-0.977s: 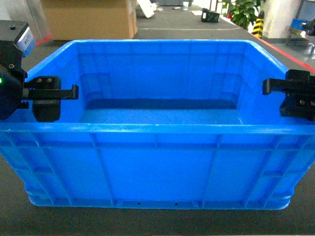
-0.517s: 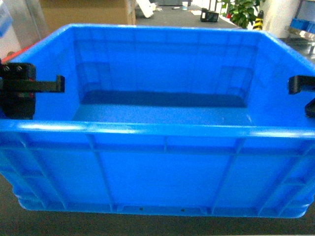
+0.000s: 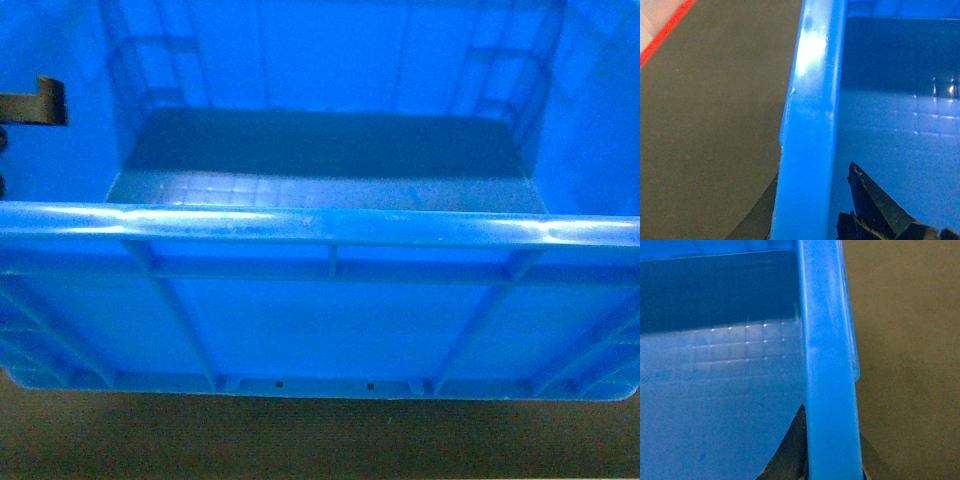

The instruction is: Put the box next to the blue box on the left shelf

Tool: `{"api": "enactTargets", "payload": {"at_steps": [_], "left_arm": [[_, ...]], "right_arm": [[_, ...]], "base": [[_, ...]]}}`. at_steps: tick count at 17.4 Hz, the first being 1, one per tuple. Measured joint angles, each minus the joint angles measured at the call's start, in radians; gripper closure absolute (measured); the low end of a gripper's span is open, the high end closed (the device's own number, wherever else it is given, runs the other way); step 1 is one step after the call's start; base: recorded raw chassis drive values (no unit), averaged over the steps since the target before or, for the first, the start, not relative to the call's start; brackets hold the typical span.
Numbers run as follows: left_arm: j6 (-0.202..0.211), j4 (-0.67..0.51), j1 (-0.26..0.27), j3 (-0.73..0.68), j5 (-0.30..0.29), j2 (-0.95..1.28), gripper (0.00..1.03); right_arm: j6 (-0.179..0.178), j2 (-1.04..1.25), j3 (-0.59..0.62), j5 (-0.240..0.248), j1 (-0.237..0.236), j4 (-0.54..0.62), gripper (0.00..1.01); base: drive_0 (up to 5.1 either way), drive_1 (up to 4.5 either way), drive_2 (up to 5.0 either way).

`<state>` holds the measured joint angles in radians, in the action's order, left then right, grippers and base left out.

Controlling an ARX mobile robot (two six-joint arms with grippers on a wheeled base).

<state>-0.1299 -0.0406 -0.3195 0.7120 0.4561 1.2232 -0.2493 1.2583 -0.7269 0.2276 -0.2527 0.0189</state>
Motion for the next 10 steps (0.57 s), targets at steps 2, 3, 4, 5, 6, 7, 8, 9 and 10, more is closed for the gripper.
{"api": "enactTargets", "payload": {"at_steps": [2,3,4,5,6,7,8,9,10], "left_arm": [[0.020,0.000,-0.058,-0.067,0.076,-0.120,0.70],[0.025,0.012,-0.089,-0.090,0.111,-0.167,0.70],[0.028,0.027,-0.112,-0.104,0.138,-0.204,0.70],[0.027,0.039,-0.130,-0.114,0.155,-0.234,0.70],[0.027,0.049,-0.145,-0.122,0.170,-0.259,0.70],[0.025,0.063,-0.161,-0.132,0.190,-0.294,0.70],[0.026,0.075,-0.180,-0.143,0.211,-0.326,0.70],[0.040,0.042,-0.227,-0.192,0.283,-0.393,0.69],[0.040,0.041,-0.228,-0.192,0.285,-0.384,0.69]], "right_arm": [[0.003,-0.112,0.073,0.034,-0.024,0.001,0.92],[0.003,-0.172,0.106,0.056,-0.038,-0.016,0.92],[-0.002,-0.224,0.130,0.076,-0.052,-0.034,0.92],[-0.003,-0.262,0.144,0.090,-0.064,-0.050,0.92],[-0.006,-0.301,0.157,0.111,-0.079,-0.064,0.92],[-0.006,-0.327,0.167,0.124,-0.090,-0.071,0.92],[-0.007,-0.363,0.179,0.141,-0.108,-0.080,0.92],[0.024,-0.458,0.228,0.214,-0.157,-0.039,0.92],[0.035,-0.460,0.228,0.225,-0.160,-0.033,0.92]], "base": [[0.0,0.00,0.0],[0.0,0.00,0.0],[0.0,0.00,0.0],[0.0,0.00,0.0],[0.0,0.00,0.0],[0.0,0.00,0.0],[0.0,0.00,0.0],[0.0,0.00,0.0],[0.0,0.00,0.0]]}}
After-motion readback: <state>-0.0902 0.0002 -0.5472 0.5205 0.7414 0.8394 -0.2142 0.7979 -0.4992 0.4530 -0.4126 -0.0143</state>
